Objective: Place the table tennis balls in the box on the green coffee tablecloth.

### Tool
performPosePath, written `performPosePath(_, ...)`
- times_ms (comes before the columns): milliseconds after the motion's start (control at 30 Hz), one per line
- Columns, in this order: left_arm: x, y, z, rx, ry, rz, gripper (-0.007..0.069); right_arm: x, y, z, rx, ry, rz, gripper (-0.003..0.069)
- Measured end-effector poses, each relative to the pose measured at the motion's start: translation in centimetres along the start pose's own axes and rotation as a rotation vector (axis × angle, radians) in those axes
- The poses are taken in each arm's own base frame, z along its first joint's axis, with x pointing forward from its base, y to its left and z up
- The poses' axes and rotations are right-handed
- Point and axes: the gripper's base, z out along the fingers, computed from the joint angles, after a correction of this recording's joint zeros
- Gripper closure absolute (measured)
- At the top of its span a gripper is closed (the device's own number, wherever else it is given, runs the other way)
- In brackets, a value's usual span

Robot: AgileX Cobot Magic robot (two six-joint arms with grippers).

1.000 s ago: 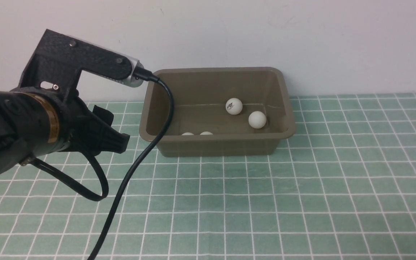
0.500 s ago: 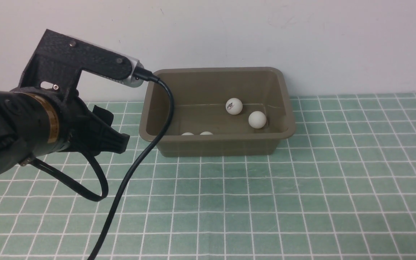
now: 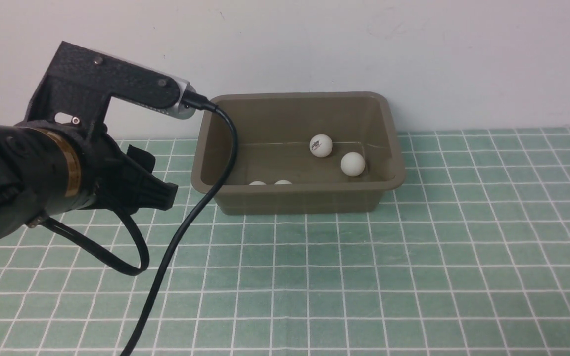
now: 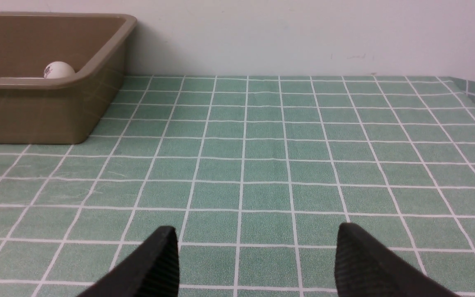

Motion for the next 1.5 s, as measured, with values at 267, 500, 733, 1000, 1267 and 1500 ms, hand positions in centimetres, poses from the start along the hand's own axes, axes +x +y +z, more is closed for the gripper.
performPosePath(267,5.8,1.7,-1.3,-0.058,-0.056,-0.06,0.0241,0.0,0.0,0.0,0.0,0.0,0.0,0.0197)
performPosePath(500,10.0,1.7,-3.4,-0.068,-0.161,-0.075,0.0241,0.0,0.0,0.0,0.0,0.0,0.0,0.0197)
performPosePath(733,11.8,1.7,-4.3,-0.076,-0.257,-0.085,0.0241,0.0,0.0,0.0,0.0,0.0,0.0,0.0197)
performPosePath(1000,13.0,1.9,-4.8,-0.104,-0.293,-0.11,0.0241,0.0,0.0,0.0,0.0,0.0,-0.001,0.0197)
performPosePath(1267,13.5,2.1,-5.1,-0.113,-0.284,-0.135,0.0241,0.0,0.0,0.0,0.0,0.0,-0.001,0.0197)
performPosePath(1500,13.8,2.2,-5.1,-0.112,-0.251,-0.148,0.0241,0.0,0.0,0.0,0.0,0.0,-0.001,0.0197)
